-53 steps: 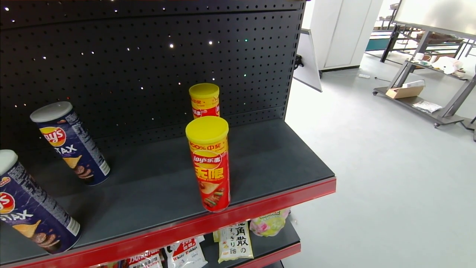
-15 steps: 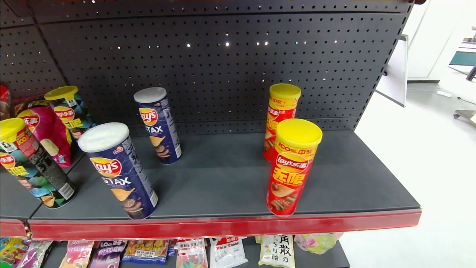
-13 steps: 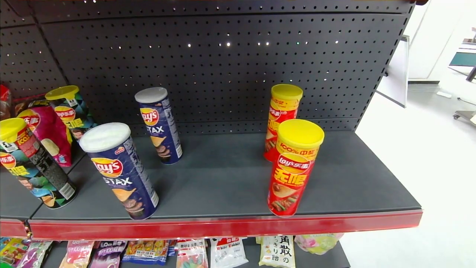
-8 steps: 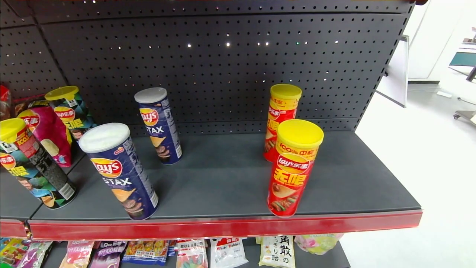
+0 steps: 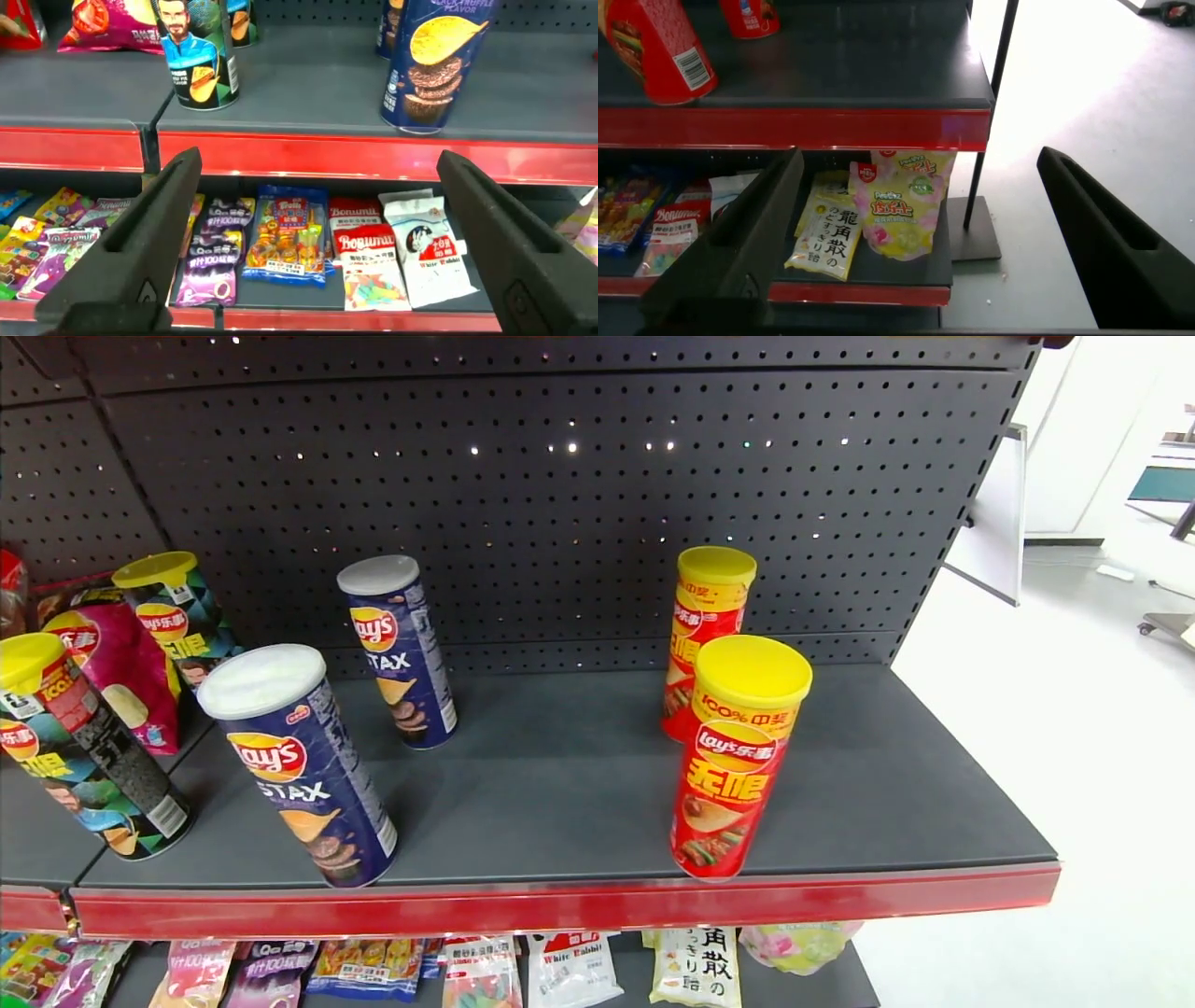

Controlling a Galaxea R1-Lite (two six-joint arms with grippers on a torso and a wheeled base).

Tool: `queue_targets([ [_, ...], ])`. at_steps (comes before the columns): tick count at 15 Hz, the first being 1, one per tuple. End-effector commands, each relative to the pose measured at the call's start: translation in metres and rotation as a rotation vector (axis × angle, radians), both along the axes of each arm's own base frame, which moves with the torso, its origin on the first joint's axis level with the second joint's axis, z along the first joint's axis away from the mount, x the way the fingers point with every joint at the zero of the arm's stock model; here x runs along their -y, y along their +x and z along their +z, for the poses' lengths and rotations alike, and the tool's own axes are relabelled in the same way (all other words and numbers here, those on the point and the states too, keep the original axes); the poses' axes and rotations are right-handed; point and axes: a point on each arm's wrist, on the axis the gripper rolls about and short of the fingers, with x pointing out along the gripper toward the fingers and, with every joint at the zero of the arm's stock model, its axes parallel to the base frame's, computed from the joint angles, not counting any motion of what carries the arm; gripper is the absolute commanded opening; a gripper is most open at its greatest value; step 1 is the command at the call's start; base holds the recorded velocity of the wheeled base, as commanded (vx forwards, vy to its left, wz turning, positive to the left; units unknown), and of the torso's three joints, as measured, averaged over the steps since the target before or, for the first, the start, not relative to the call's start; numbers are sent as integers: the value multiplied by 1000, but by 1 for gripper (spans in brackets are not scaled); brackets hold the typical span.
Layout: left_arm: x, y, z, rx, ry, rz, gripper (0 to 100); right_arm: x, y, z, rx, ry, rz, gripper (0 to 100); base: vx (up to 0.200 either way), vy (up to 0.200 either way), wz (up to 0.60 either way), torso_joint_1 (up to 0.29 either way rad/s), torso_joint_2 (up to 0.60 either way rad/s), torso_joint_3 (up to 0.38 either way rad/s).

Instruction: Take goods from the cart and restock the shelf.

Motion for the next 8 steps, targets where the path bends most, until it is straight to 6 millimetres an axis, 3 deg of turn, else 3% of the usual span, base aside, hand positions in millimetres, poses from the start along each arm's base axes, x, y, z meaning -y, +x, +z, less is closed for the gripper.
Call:
queue_targets([
  [1,0,0,0,-1,0,1,100,0,0,0,-1,0,2,100,0,0,0,0,0,0],
  [8,0,0,0,-1,0,1,100,0,0,0,-1,1,1,100,0,0,0,0,0,0],
])
